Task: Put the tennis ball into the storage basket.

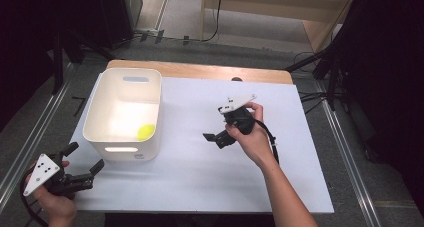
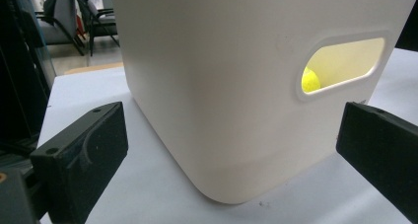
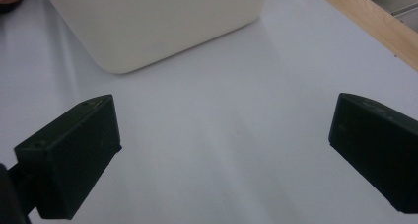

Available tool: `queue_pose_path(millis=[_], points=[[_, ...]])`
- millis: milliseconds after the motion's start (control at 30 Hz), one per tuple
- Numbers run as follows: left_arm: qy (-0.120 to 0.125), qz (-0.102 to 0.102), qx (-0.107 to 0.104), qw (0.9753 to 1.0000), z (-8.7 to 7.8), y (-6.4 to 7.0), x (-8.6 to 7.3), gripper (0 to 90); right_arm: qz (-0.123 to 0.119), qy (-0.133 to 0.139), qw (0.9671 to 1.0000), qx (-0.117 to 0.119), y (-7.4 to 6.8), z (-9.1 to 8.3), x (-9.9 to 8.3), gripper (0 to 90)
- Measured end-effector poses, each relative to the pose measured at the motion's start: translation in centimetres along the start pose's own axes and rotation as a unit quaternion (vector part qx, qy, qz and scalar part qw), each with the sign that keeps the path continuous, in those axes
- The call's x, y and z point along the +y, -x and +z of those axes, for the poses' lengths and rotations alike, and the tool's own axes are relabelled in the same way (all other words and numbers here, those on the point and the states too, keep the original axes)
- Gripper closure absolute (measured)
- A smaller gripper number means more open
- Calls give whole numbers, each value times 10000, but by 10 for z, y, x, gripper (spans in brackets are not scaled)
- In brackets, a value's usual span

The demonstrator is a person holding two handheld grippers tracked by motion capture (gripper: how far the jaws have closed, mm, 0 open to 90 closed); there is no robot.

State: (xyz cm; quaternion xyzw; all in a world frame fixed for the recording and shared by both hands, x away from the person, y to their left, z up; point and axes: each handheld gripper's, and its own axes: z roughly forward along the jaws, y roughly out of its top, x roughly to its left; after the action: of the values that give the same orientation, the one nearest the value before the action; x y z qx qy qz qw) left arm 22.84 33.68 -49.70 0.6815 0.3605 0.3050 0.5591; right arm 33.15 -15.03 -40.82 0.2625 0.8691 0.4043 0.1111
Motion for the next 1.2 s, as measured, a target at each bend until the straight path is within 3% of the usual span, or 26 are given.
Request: queue_pose_path(millis=[533,1200], points=[[-26,20,31,10000,0,0,0,0,443,414,9979,-239,12,-21,-60,0],[-24,24,46,10000,0,0,0,0,845,895,9903,-649,16,-50,-122,0]])
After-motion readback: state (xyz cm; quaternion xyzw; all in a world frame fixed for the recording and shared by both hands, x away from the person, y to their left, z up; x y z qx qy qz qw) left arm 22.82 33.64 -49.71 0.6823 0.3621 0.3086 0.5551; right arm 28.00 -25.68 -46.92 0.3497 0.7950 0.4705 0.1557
